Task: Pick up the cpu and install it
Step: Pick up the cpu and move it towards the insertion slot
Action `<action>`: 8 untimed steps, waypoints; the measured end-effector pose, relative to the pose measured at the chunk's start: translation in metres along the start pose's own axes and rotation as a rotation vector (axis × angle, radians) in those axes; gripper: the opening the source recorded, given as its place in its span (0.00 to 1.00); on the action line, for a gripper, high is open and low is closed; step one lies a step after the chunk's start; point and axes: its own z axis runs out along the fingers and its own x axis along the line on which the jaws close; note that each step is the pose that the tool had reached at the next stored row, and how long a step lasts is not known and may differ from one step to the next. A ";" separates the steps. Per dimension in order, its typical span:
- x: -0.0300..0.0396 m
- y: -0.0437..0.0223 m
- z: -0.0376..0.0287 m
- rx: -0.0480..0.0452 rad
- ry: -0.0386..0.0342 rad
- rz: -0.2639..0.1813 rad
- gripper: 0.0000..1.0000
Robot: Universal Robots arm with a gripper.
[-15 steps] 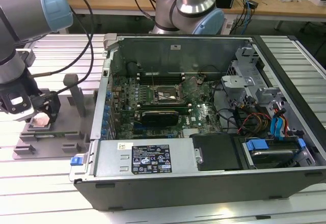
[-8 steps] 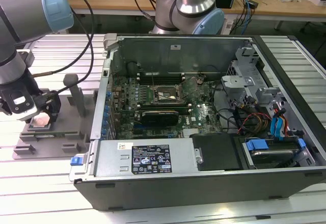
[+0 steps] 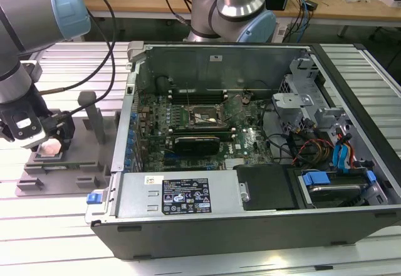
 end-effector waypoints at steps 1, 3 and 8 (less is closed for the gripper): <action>0.0000 0.0000 0.0001 -0.0001 -0.0001 0.000 0.72; 0.0000 0.0000 0.0002 -0.0001 -0.0001 0.000 0.71; -0.0001 0.0000 0.0003 -0.0002 -0.0004 0.000 0.64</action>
